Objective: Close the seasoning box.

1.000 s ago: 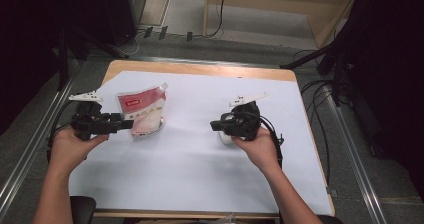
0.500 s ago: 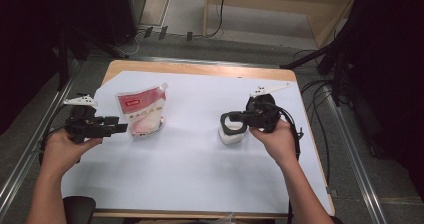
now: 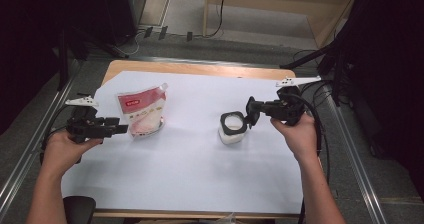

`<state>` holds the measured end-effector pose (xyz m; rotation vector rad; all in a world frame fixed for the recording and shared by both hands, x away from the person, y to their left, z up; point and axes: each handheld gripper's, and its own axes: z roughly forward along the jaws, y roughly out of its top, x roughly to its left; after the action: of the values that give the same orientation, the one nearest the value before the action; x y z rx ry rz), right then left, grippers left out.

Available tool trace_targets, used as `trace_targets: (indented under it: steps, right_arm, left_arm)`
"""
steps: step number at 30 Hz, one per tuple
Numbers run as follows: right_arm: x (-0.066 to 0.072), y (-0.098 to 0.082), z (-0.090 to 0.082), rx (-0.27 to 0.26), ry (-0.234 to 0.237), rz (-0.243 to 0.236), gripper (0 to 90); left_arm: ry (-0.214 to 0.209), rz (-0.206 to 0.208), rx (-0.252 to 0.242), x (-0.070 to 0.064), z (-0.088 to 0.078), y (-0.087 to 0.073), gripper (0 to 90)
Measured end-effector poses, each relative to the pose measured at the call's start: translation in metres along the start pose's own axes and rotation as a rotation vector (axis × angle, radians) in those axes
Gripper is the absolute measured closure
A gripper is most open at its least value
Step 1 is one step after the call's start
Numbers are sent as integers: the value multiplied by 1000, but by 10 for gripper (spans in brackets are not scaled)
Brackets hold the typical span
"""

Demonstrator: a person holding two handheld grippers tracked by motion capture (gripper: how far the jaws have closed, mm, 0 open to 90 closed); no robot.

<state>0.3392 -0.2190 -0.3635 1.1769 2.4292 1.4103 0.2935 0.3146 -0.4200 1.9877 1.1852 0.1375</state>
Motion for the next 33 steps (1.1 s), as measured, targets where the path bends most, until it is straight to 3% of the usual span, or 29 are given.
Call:
trace_targets:
  steps: [11, 17, 25, 30, 33]
  right_arm:
    - [-13, -3, -18, -25, -56, 45, 900]
    - [-25, -8, -19, -24, -76, 81, 900]
    - [-35, -20, 2, 20, -83, 110, 900]
    - [-41, -30, 20, 46, -46, 149, 900]
    - [-39, -34, 30, 76, -49, 150, 900]
  left_arm:
    - [-1, 10, -2, -1, 1, 1, 446]
    - [-3, 1, -11, 0, 0, 0, 442]
    - [-4, 8, -30, 0, 0, -1, 441]
    - [4, 13, -17, -1, 2, 0, 441]
    - [-2, 18, -20, -1, 2, 1, 437]
